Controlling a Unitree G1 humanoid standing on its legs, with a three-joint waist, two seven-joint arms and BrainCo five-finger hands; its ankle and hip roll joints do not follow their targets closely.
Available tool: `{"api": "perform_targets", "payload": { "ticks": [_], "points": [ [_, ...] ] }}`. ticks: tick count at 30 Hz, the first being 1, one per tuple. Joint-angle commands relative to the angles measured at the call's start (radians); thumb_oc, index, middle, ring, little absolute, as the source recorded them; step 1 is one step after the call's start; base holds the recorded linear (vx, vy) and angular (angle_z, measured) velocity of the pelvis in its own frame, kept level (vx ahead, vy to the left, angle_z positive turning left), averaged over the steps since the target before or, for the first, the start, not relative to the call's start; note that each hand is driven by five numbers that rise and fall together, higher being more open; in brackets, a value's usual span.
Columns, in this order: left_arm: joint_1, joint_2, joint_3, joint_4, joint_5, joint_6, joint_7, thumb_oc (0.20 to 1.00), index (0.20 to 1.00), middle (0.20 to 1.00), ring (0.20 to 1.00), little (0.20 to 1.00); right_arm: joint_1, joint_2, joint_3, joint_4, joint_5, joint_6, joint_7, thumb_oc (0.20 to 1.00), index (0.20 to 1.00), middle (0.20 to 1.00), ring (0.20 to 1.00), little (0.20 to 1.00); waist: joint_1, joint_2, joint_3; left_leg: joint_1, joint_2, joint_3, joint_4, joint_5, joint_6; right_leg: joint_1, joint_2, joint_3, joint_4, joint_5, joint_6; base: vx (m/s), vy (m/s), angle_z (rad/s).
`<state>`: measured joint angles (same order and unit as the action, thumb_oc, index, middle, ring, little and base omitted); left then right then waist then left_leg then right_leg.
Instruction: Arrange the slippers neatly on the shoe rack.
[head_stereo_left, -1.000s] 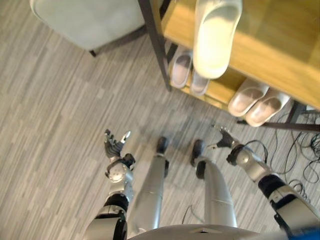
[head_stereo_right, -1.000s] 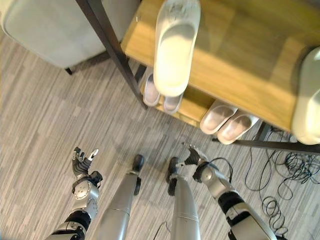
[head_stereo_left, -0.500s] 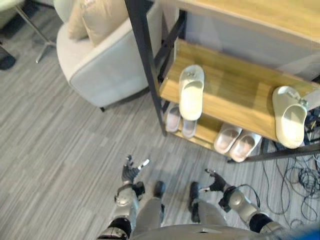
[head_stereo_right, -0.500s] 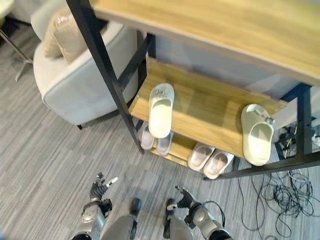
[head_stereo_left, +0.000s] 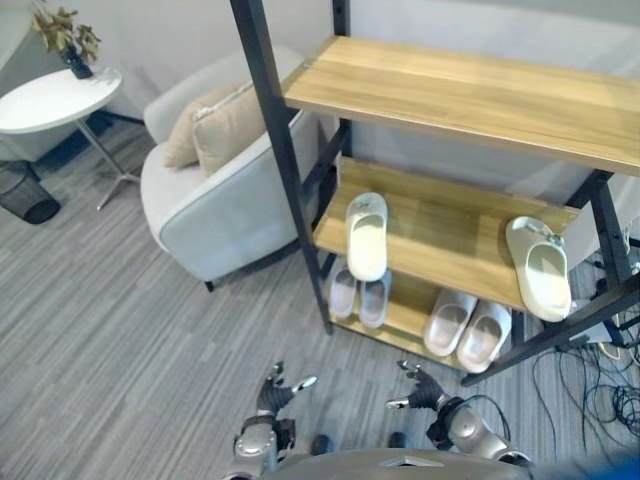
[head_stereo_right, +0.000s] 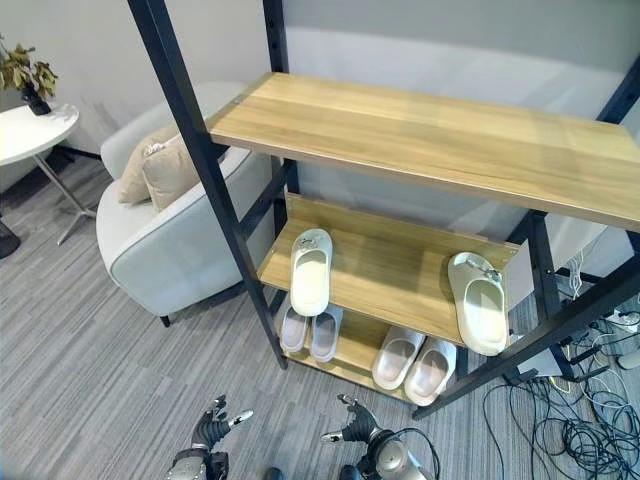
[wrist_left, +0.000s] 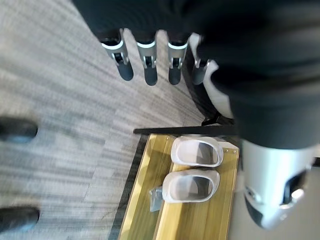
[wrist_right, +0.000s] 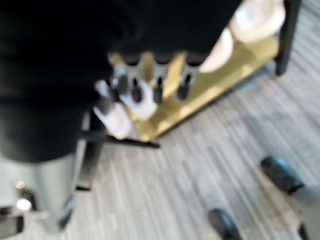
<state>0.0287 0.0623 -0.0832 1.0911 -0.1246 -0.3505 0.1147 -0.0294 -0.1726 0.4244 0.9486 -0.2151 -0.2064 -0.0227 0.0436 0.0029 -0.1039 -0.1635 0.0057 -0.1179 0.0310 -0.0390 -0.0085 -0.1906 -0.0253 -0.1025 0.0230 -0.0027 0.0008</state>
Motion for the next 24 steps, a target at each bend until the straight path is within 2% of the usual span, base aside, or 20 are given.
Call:
{"api": "perform_targets", "payload": {
  "ticks": [1,3,4,5,6,7,8,10,12,16,17,19,24],
  "points": [
    [-0.074,-0.027,-0.050,0.009,0.060,-0.011,-0.029,1.000,1.000,1.000,1.000,1.000,0.021,0.006,-0.052,-0.050,0.024,-0.048,-0.005,1.000,1.000,1.000,1.000,1.000,-0.009,0.018,-0.004,0.022,-0.045,0.002,-0.118,0.129,0.032,0.090,0.015,0.098,0.018,-0.073,0.007,-0.01,-0.051,-0.02],
    [-0.081,-0.044,-0.130,-0.054,0.099,-0.005,-0.079,1.000,1.000,1.000,1.000,1.000,0.036,0.012,-0.065,-0.016,0.021,-0.043,-0.003,1.000,1.000,1.000,1.000,1.000,-0.020,0.024,-0.013,0.040,-0.050,0.013,-0.118,0.118,0.035,0.120,0.005,0.107,-0.025,-0.050,0.014,-0.01,-0.032,-0.04],
    [0.024,-0.038,-0.205,-0.401,0.101,0.039,-0.145,1.000,1.000,1.000,1.000,1.000,0.038,-0.008,-0.093,-0.013,0.024,-0.047,-0.009,1.000,1.000,1.000,1.000,1.000,-0.013,0.031,0.000,0.045,-0.060,0.003,-0.118,0.114,0.040,0.137,-0.005,0.100,-0.040,-0.044,0.021,-0.03,0.004,-0.05],
    [0.035,-0.033,-0.212,-0.416,0.098,0.049,-0.145,1.000,1.000,1.000,1.000,1.000,0.042,-0.008,-0.094,-0.014,0.024,-0.047,-0.009,1.000,1.000,1.000,1.000,1.000,-0.010,0.030,-0.004,0.043,-0.059,0.004,-0.118,0.117,0.039,0.135,-0.004,0.101,-0.043,-0.039,0.021,-0.06,-0.015,-0.05],
    [0.086,-0.024,-0.276,-0.305,0.169,-0.049,-0.102,1.000,1.000,1.000,1.000,1.000,0.036,0.011,-0.091,0.028,0.036,-0.046,-0.021,1.000,1.000,1.000,1.000,1.000,-0.012,0.029,-0.001,0.043,-0.060,0.007,-0.118,0.116,0.039,0.139,-0.003,0.107,-0.057,-0.029,0.021,-0.07,-0.072,0.02],
    [0.059,-0.017,-0.319,-0.193,0.204,-0.116,-0.065,1.000,1.000,1.000,1.000,1.000,0.023,0.033,-0.097,0.075,0.038,-0.038,-0.038,1.000,1.000,1.000,1.000,1.000,-0.012,0.024,-0.003,0.043,-0.059,0.012,-0.118,0.115,0.039,0.143,-0.004,0.112,-0.073,-0.016,0.026,-0.05,-0.128,0.01],
    [0.001,-0.045,-0.350,-0.092,0.208,-0.187,-0.056,1.000,1.000,1.000,1.000,1.000,0.048,0.064,-0.095,0.095,0.030,-0.043,-0.036,1.000,1.000,1.000,1.000,1.000,-0.016,0.016,-0.010,0.051,-0.059,0.020,-0.118,0.109,0.042,0.160,-0.006,0.120,-0.100,-0.005,0.030,-0.01,-0.122,0.02],
    [-0.022,-0.052,-0.380,-0.078,0.228,-0.204,-0.049,1.000,1.000,1.000,1.000,1.000,0.060,0.074,-0.094,0.106,0.028,-0.053,-0.036,1.000,1.000,1.000,1.000,1.000,-0.020,0.016,-0.014,0.056,-0.060,0.025,-0.118,0.105,0.042,0.166,-0.006,0.127,-0.107,-0.003,0.031,0.01,-0.056,-0.19],
    [-0.066,-0.074,-0.412,-0.128,0.244,-0.163,-0.072,1.000,1.000,1.000,1.000,1.000,0.076,0.077,-0.091,0.138,0.025,-0.066,-0.035,1.000,1.000,1.000,1.000,1.000,-0.032,0.025,-0.018,0.062,-0.060,0.033,-0.118,0.102,0.043,0.170,-0.006,0.132,-0.109,-0.001,0.032,0.01,-0.018,-0.21],
    [-0.102,-0.061,-0.466,-0.255,0.337,-0.071,-0.072,1.000,1.000,1.000,1.000,1.000,0.096,0.067,-0.098,0.158,0.037,-0.076,-0.028,1.000,1.000,1.000,1.000,1.000,-0.043,0.036,-0.011,0.076,-0.058,0.042,-0.118,0.097,0.043,0.176,-0.003,0.140,-0.108,0.001,0.028,0.00,-0.014,-0.08],
    [-0.102,-0.061,-0.466,-0.256,0.337,-0.071,-0.072,1.000,1.000,1.000,1.000,1.000,0.096,0.067,-0.098,0.158,0.037,-0.076,-0.028,1.000,1.000,1.000,1.000,1.000,-0.043,0.036,-0.011,0.077,-0.058,0.043,-0.118,0.097,0.043,0.176,-0.003,0.140,-0.108,0.001,0.028,-0.01,-0.015,-0.09],
    [-0.132,-0.059,-0.470,-0.330,0.362,-0.015,-0.082,1.000,1.000,1.000,1.000,1.000,0.103,0.066,-0.112,0.165,0.044,-0.079,-0.026,1.000,1.000,1.000,1.000,1.000,-0.051,0.041,-0.003,0.081,-0.057,0.046,-0.118,0.096,0.042,0.179,0.001,0.147,-0.107,0.002,0.024,-0.02,-0.034,-0.06],
    [-0.183,-0.053,-0.461,-0.391,0.389,0.008,-0.063,1.000,1.000,1.000,1.000,1.000,0.110,0.067,-0.133,0.169,0.057,-0.079,-0.023,1.000,1.000,1.000,1.000,1.000,-0.060,0.044,0.003,0.087,-0.052,0.056,-0.118,0.095,0.038,0.180,0.005,0.152,-0.106,0.004,0.021,0.00,-0.022,-0.04]
  ]
}}
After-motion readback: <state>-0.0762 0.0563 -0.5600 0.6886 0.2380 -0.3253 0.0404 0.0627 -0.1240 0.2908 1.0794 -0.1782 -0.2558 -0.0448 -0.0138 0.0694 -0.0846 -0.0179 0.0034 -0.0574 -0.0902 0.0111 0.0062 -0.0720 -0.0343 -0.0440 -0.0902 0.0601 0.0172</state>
